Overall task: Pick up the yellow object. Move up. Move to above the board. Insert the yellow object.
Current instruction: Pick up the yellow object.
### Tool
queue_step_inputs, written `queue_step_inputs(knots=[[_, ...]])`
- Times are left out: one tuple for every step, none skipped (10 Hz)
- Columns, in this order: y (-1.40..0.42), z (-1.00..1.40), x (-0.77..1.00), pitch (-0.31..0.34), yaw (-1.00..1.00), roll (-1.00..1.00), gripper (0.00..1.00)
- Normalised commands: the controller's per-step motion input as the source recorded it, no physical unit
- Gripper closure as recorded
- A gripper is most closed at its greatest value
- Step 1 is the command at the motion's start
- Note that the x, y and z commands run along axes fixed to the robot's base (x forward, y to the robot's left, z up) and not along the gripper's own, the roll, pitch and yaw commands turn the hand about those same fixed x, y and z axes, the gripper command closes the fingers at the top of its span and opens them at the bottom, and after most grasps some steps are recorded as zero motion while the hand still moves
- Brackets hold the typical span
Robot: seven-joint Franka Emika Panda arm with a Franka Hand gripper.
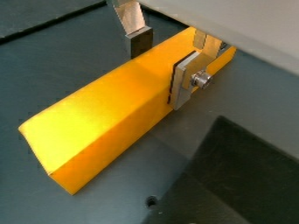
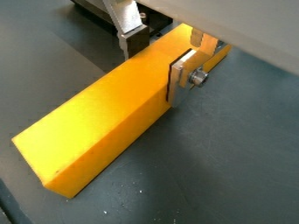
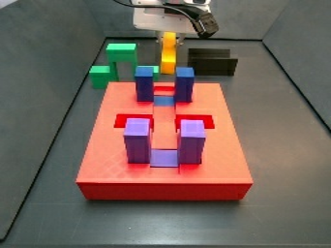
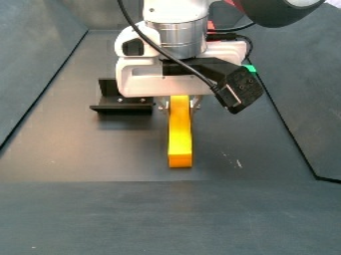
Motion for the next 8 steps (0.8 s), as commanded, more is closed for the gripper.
queue_step_inputs(knots=[[0.0, 0.0, 0.0, 0.0, 0.0, 0.0, 1.0], [0.0, 0.0, 0.0, 0.0, 0.0, 0.0, 1.0], [0.0, 0.0, 0.0, 0.0, 0.0, 0.0, 1.0], [0.0, 0.0, 0.0, 0.0, 0.0, 0.0, 1.0], [0.0, 0.0, 0.0, 0.0, 0.0, 0.0, 1.0], [0.0, 0.0, 0.0, 0.0, 0.0, 0.0, 1.0], [0.0, 0.0, 0.0, 0.0, 0.0, 0.0, 1.0], [0.0, 0.0, 0.0, 0.0, 0.0, 0.0, 1.0]])
